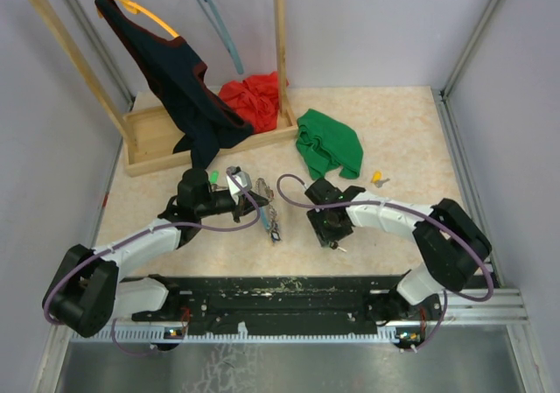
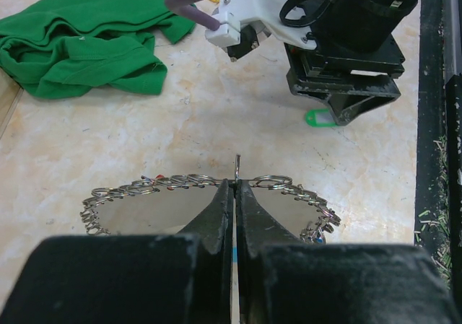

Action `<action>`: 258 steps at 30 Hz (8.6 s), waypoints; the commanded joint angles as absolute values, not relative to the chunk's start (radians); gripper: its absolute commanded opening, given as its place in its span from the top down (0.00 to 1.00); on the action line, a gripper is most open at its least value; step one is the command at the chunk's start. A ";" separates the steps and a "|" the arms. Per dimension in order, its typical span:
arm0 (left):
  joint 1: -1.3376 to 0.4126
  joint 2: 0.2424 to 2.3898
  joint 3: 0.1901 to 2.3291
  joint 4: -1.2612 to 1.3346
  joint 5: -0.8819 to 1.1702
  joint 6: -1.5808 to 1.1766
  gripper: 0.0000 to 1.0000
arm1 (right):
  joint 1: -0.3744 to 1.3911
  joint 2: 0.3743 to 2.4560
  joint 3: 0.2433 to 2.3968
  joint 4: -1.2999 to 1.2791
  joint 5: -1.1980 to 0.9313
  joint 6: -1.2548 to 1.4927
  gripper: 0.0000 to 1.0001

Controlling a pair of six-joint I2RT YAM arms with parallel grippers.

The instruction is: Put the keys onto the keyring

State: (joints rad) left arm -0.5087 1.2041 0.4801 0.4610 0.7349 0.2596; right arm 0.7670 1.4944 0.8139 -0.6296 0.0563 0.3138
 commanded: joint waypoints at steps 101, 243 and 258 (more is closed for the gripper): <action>-0.507 1.173 0.520 0.462 0.762 0.273 0.99 | 0.670 1.543 0.898 -0.503 0.288 0.484 0.94; -0.507 1.146 0.497 0.440 0.959 0.406 1.00 | 0.795 1.193 0.726 0.204 -0.572 -0.500 1.00; -0.507 1.140 0.495 0.441 0.948 0.403 1.00 | 0.797 1.184 0.732 0.167 -0.569 -0.497 1.00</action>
